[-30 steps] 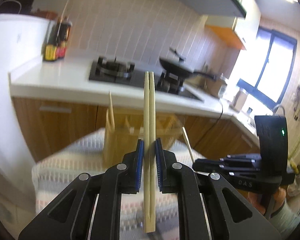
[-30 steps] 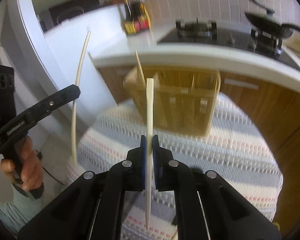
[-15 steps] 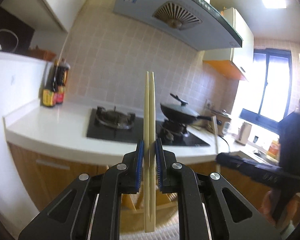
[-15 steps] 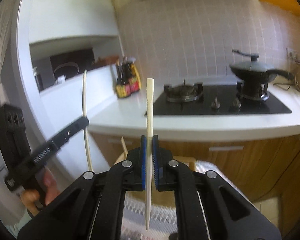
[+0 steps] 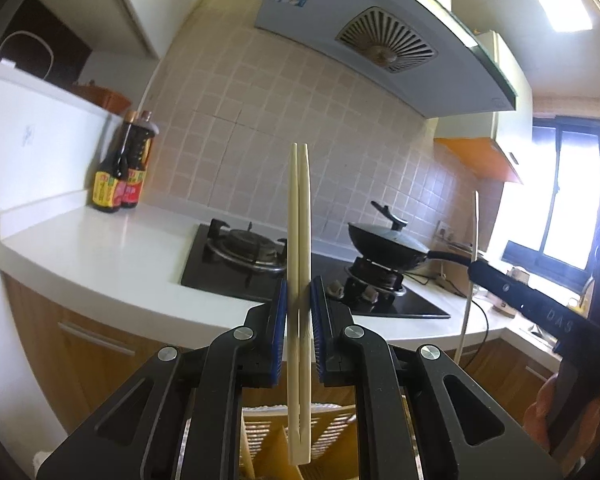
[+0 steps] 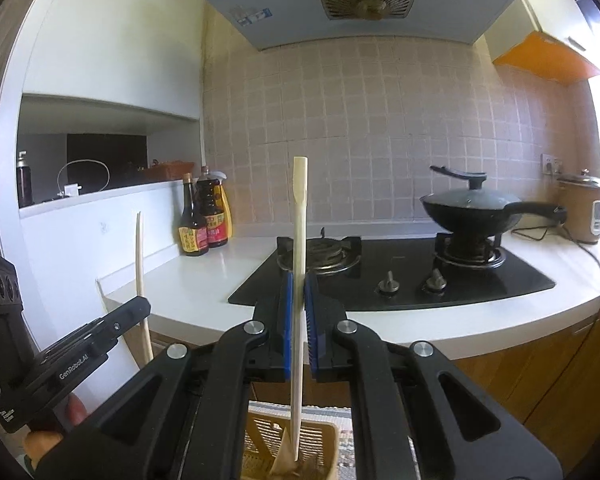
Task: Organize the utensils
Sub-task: 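Carry the chopsticks over the yellow basket and open both tools to drop them, then move both open tools back down toward the remaining utensils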
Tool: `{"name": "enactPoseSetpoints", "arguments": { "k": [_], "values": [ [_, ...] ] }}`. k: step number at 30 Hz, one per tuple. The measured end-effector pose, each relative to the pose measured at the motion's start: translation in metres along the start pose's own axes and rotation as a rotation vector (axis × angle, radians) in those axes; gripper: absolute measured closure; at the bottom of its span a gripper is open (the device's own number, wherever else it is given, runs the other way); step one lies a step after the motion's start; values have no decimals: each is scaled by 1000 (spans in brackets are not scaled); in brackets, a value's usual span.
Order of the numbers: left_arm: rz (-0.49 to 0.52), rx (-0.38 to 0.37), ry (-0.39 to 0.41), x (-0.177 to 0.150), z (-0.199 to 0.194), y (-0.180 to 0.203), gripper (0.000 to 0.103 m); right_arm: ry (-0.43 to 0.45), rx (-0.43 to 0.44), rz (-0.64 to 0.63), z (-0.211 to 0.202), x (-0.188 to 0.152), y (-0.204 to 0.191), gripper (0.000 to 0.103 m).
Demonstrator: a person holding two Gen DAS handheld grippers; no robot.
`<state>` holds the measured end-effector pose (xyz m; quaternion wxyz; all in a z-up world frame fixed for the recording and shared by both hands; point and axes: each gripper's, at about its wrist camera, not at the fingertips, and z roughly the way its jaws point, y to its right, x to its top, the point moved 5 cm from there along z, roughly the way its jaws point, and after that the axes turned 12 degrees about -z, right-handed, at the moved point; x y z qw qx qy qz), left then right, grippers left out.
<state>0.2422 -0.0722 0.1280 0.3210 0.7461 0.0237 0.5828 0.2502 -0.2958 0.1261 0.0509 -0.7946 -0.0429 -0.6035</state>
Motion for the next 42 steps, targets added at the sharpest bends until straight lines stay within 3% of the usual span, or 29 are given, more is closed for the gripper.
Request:
{"name": "enactPoseSetpoints", "arguments": {
  "k": [10, 22, 23, 24, 25, 26, 27, 29, 31, 37, 42],
  "values": [
    [54, 82, 47, -22, 15, -14, 93, 16, 10, -3, 25, -33, -4, 98],
    [79, 73, 11, -42, 18, -20, 92, -12, 34, 12, 26, -64, 2, 98],
    [84, 71, 8, -43, 17, -20, 91, -13, 37, 12, 24, -65, 2, 98],
    [84, 67, -1, -44, 16, -20, 82, -15, 41, 16, 21, -67, 2, 98],
    [81, 63, -9, -44, 13, -21, 73, -22, 44, 15, 19, -68, 1, 97],
    [78, 62, -10, -45, 11, -22, 71, -29, 49, 11, 16, -68, 1, 91],
    [74, 61, -10, -44, 7, -23, 70, -34, 54, 6, 13, -69, -1, 87],
    [68, 55, -23, -43, -1, -24, 70, -32, 58, 0, 3, -68, -3, 66],
    [54, 50, -27, -40, -9, -25, 70, -22, 49, -12, -9, -66, -5, 56],
    [21, 19, -64, -28, -40, -21, 70, -18, 30, -43, -49, -53, -13, 56],
    [-13, 12, -84, -22, -69, -15, 67, -70, 49, -37, -74, -44, -18, 56]
  ]
}}
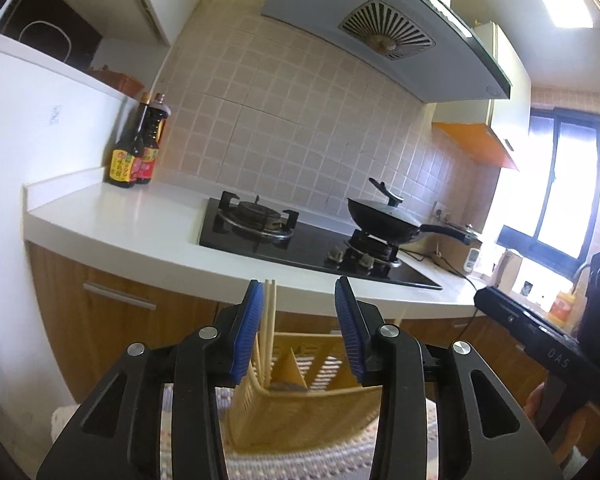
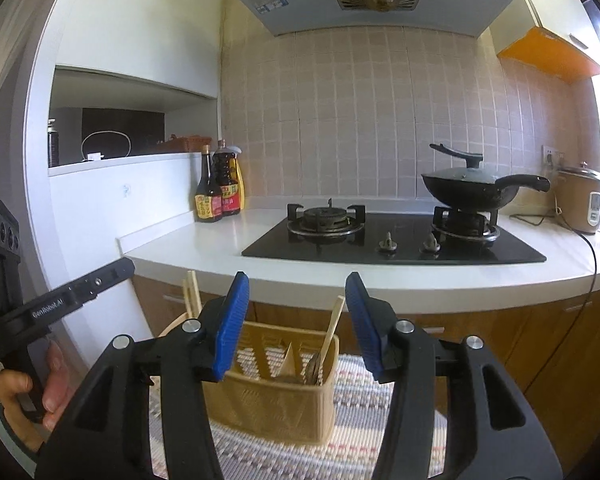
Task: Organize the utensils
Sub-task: 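Move both open tools back down toward the remaining utensils, then grasp a clear spoon with the left tool while the right tool grasps the black ladle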
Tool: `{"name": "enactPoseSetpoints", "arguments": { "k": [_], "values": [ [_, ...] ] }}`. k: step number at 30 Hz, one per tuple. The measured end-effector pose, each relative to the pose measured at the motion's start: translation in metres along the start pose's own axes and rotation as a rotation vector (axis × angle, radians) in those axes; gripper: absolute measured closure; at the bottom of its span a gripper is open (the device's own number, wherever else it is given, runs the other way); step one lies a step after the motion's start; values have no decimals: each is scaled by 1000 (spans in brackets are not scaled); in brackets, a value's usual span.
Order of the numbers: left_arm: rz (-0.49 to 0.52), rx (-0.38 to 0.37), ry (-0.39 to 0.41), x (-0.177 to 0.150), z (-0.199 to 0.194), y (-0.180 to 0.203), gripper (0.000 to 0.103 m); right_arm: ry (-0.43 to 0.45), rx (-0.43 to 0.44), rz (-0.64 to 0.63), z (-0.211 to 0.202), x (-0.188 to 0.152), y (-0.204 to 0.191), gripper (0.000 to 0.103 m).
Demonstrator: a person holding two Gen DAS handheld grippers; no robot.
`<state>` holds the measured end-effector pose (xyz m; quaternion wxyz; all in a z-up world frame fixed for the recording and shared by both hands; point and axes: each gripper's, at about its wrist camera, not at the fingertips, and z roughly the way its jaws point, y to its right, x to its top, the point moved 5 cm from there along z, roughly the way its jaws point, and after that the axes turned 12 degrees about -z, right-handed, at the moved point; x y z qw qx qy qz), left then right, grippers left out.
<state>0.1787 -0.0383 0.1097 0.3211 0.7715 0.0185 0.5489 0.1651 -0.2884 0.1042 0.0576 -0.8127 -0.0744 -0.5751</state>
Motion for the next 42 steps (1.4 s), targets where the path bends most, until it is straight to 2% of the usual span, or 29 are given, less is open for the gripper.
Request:
{"name": "enactPoseSetpoints", "arguments": {
  "k": [5, 10, 13, 17, 20, 21, 22, 25, 30, 42],
  "values": [
    [-30, -14, -110, -6, -16, 8, 66, -101, 9, -10, -17, 0, -10, 56],
    [25, 50, -311, -41, -26, 13, 66, -267, 7, -63, -26, -19, -27, 56],
    [19, 86, -453, -73, -30, 4, 66, -401, 37, -66, -24, -43, -34, 56],
    [-30, 106, -673, -128, -33, -17, 66, -593, 126, 12, -14, -87, -35, 56],
    [-28, 145, -790, -163, -32, -33, 68, -728, 231, 123, -5, -122, -35, 57],
    [-30, 152, -818, -171, -32, -37, 68, -758, 254, 152, -3, -131, -35, 58],
    [-39, 153, -856, -181, -32, -41, 68, -801, 289, 186, 1, -144, -36, 64],
    [-85, 137, -941, -204, -31, -49, 68, -869, 291, 207, 10, -167, -35, 67],
    [-66, 151, -993, -227, -31, -47, 68, -947, 322, 238, 18, -191, -40, 68],
    [63, 222, -979, -238, -22, -28, 68, -980, 333, 250, 30, -208, -48, 70]
  ]
}}
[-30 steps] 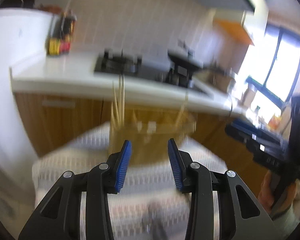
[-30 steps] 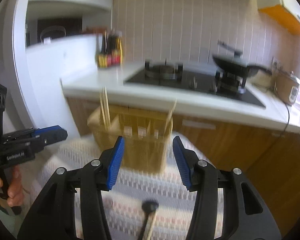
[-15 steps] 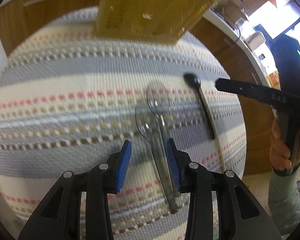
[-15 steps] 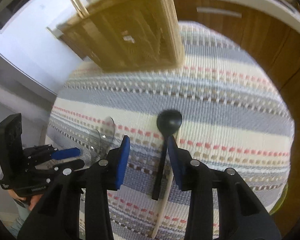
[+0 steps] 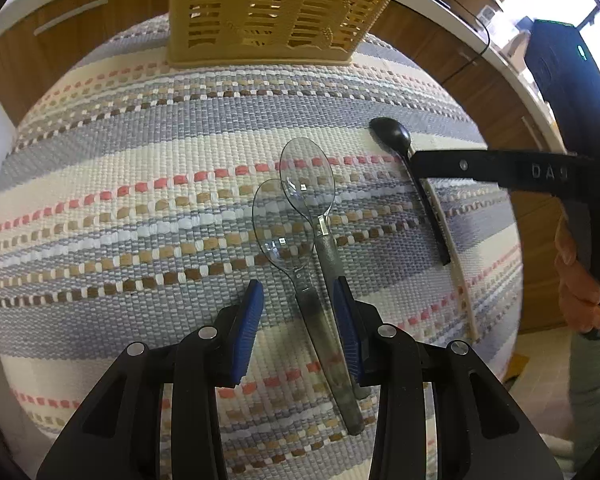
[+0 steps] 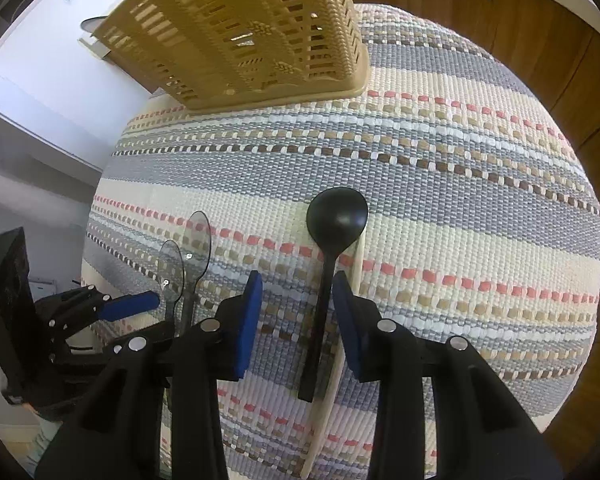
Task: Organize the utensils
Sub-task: 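Grasp a clear spoon with the left tool while the right tool grasps the black ladle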
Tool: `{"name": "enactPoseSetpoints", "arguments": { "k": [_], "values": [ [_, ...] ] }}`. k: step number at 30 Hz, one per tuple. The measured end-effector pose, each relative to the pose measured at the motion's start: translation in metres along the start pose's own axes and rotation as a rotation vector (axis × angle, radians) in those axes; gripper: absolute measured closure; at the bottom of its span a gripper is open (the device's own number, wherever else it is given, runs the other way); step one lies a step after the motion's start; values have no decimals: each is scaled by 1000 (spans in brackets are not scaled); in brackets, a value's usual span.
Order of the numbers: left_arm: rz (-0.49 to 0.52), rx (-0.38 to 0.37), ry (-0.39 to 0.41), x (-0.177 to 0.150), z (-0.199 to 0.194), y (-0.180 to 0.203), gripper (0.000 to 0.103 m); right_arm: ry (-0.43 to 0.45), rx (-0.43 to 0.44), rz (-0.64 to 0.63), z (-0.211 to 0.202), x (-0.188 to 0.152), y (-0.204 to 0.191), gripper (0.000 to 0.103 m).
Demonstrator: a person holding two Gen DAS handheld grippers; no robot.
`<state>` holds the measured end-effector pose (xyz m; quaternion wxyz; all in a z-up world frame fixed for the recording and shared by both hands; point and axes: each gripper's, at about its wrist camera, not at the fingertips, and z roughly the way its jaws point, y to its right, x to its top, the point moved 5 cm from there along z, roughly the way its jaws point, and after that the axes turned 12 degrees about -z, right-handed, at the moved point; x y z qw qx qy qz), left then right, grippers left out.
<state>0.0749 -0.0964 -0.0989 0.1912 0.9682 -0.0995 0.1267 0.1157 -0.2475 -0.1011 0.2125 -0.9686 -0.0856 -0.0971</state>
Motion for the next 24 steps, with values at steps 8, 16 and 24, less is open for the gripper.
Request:
{"name": "enactPoseSetpoints", "arguments": {
  "k": [8, 16, 24],
  "values": [
    [71, 129, 59, 1, 4, 15, 80, -16, 5, 17, 13, 14, 16, 77],
    [32, 91, 48, 6, -3, -2, 92, -45, -53, -14, 30, 19, 15, 79],
    [51, 145, 38, 10, -9, -14, 93, -120, -167, -102, 44, 20, -4, 85]
  ]
}}
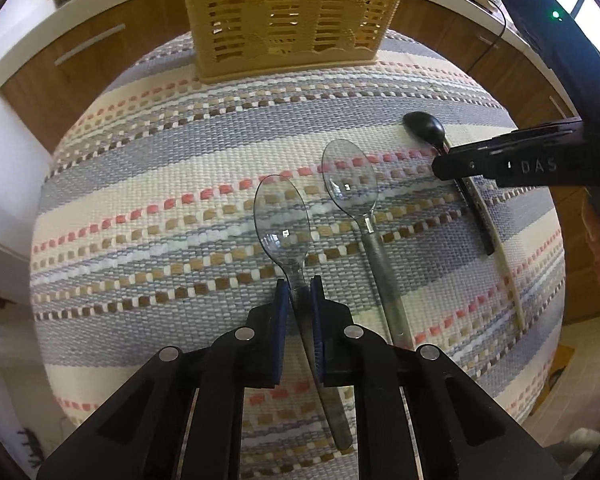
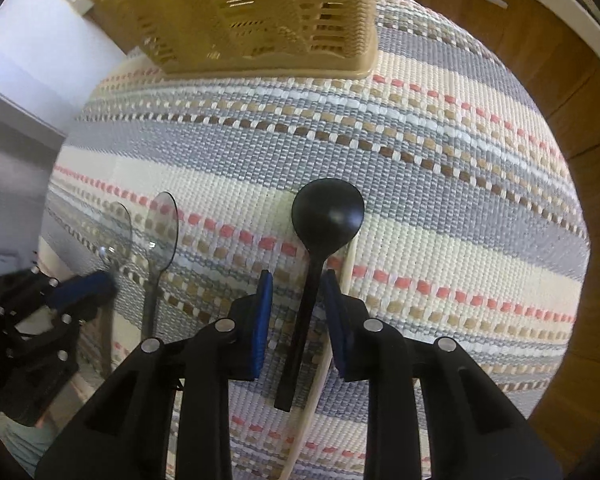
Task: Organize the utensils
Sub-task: 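Grasp a clear spoon with the left tool while the right tool grasps the black ladle, then lift the clear spoon and black ladle over the yellow basket and open both tools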
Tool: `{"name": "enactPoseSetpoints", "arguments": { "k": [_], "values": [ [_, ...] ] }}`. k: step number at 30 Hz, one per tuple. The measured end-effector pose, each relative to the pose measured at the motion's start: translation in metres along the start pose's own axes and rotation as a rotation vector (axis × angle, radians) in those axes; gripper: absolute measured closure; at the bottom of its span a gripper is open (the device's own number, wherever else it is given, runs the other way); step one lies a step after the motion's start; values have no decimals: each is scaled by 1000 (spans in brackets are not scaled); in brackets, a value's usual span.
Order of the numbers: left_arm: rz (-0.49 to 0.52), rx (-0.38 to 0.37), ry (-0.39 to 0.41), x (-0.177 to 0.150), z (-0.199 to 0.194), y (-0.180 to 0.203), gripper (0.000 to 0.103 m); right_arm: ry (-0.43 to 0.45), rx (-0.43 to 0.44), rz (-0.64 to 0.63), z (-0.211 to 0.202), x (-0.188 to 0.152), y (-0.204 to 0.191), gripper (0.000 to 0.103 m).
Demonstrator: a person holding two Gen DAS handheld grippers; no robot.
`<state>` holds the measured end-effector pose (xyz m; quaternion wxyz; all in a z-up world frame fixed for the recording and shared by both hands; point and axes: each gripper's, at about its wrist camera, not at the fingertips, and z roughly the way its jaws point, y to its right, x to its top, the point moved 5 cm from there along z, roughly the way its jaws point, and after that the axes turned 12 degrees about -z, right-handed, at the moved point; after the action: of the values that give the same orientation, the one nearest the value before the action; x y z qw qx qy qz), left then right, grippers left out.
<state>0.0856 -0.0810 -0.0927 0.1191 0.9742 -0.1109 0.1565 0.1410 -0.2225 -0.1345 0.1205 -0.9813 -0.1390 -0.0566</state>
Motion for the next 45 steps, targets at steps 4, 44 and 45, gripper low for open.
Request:
{"name": "enactPoseSetpoints", "arguments": {
  "k": [4, 44, 45],
  "values": [
    [12, 16, -11, 0, 0, 0, 90, -15, -38, -19, 5, 5, -3, 92],
    [-32, -103, 265, 21, -91, -4, 94, 296, 118, -59, -77, -21, -28, 98],
    [-37, -115, 290, 26, -96, -1, 94, 332, 129, -63, -88, -20, -28, 98]
  ]
}}
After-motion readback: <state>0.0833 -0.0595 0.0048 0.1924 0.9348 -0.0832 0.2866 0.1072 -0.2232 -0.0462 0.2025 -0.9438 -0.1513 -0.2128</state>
